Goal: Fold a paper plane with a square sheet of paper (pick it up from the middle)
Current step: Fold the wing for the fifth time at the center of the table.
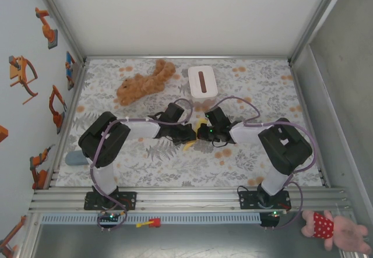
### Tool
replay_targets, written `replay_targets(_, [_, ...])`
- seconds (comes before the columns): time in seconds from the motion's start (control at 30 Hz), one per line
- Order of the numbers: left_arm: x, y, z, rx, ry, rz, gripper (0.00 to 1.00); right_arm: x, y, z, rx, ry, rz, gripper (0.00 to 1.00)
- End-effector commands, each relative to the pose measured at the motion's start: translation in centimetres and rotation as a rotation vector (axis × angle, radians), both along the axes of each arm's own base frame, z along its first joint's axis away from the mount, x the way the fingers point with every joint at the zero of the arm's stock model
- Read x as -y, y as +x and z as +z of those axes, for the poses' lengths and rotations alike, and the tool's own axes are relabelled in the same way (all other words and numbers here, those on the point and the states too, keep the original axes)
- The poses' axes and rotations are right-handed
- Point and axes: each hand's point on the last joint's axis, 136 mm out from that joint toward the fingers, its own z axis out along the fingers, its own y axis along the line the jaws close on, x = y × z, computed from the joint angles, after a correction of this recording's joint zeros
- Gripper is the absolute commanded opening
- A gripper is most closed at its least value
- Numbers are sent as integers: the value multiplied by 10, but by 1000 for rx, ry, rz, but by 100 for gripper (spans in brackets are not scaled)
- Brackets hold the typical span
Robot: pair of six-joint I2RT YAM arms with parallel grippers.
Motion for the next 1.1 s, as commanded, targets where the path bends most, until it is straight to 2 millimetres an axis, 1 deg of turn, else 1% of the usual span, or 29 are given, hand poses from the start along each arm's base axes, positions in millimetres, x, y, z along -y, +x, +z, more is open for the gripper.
replay_targets(0.0, [4,-1,-4,-10,6,-35,6,42,-46,-58,-188,-184,-6,3])
replay_targets(0.17, [-2,-5,-15,-36,41,-52,5,45,-48,-62,-196,-197,-7,3])
replay_targets(0.37, [-18,-21,-29,-83,104,-74,4,53,-53,-71,-224,-240,-12,2])
replay_targets(0.57, [-38,-39,-45,-129,142,-73,3,66,-62,-82,-273,-299,-24,2])
replay_targets(0.7, [-50,-50,-51,-148,147,-69,4,74,-71,-87,-300,-325,-31,2])
replay_targets(0.87, [-62,-63,-56,-162,153,-74,4,81,-74,-88,-313,-354,-36,2])
replay_targets(1.07, [-83,-79,-60,-168,202,-83,2,83,-75,-88,-322,-359,-39,1])
